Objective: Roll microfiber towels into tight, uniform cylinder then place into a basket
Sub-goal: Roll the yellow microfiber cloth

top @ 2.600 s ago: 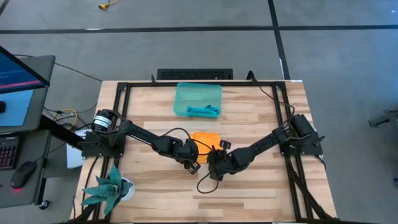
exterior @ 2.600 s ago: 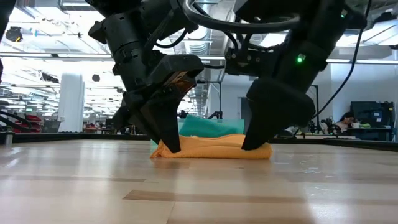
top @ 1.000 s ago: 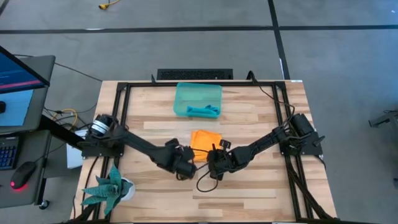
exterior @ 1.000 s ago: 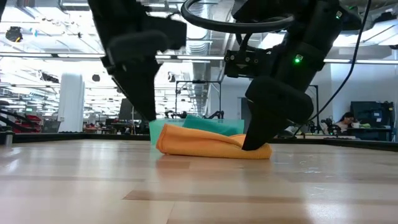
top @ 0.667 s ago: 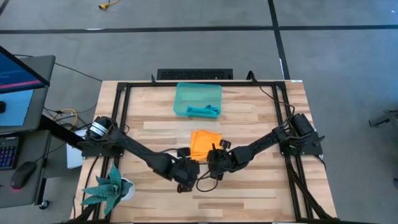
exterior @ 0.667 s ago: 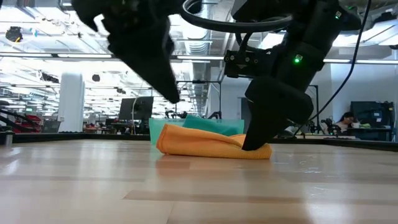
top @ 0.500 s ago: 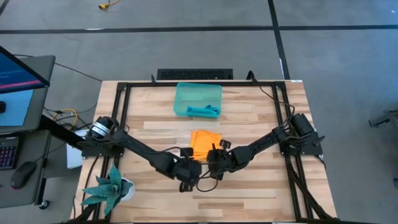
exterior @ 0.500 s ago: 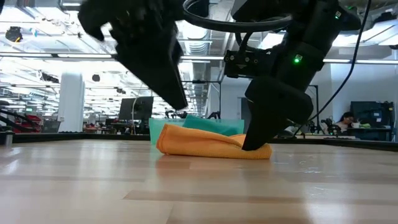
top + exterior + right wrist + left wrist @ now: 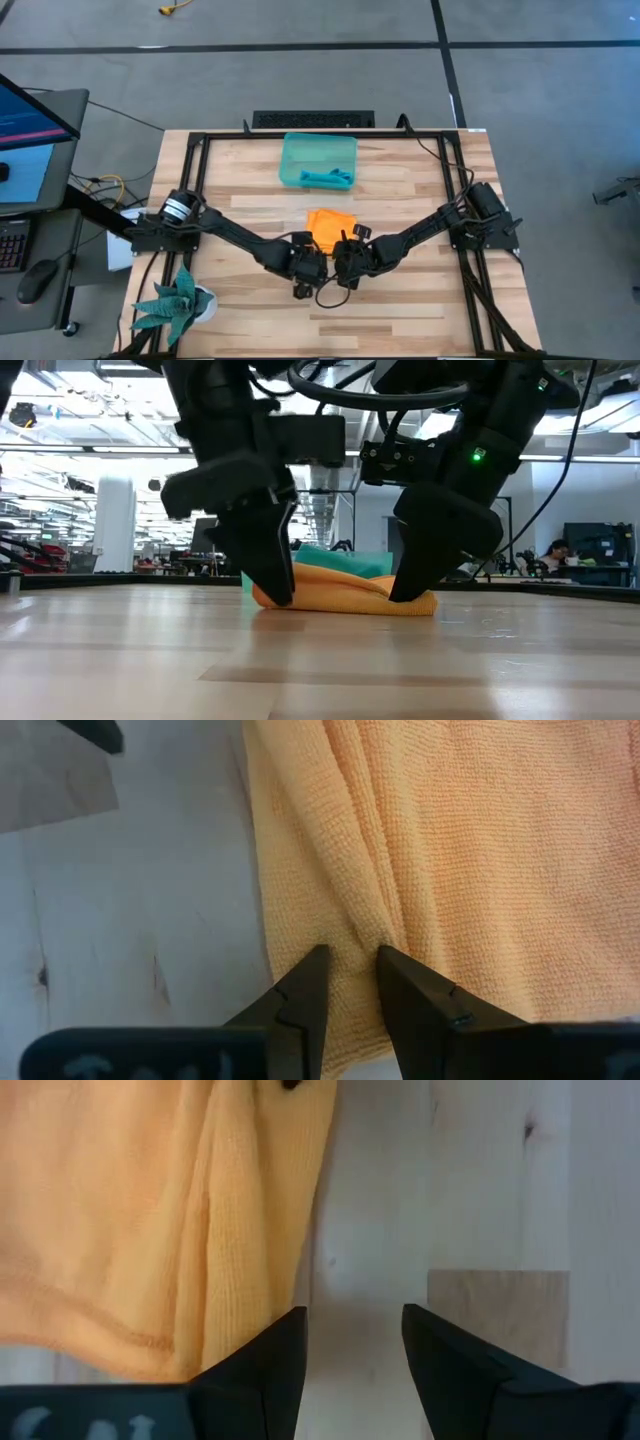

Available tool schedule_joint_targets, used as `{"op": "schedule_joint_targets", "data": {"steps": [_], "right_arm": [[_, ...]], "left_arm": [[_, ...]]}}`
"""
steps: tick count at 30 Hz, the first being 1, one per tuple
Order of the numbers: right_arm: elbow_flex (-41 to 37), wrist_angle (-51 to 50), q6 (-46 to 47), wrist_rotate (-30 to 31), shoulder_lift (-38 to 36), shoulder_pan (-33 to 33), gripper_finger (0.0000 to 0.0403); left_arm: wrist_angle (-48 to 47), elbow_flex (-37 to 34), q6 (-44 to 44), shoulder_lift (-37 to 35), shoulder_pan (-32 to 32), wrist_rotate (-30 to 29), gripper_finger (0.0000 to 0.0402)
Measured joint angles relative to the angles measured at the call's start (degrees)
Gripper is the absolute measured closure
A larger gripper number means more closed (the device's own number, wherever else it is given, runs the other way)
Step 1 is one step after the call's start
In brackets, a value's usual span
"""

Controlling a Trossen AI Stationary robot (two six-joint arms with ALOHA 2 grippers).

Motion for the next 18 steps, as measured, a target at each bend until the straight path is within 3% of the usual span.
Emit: {"op": "schedule_joint_targets", "data": {"steps": [9,14,18], "right_arm": [[0.0,0.01,0.0,0.04,0.02,0.02,0.0288],[-0.1,-0.24,0.04,0.07,0.02,0.4,0.0288],[-0.35,-0.36,0.02,0.32,-0.02,0.82,0.0288]], "left_arm": [[0.11,0.02,-0.19,-0.35,0.25,-7.24,0.0243],[2.95,-0.08,-0.54,1.93,3.11,-2.45,0.0243],[2.36,0.17,-0.29,3.67,4.41,-1.81,0.0243]]}}
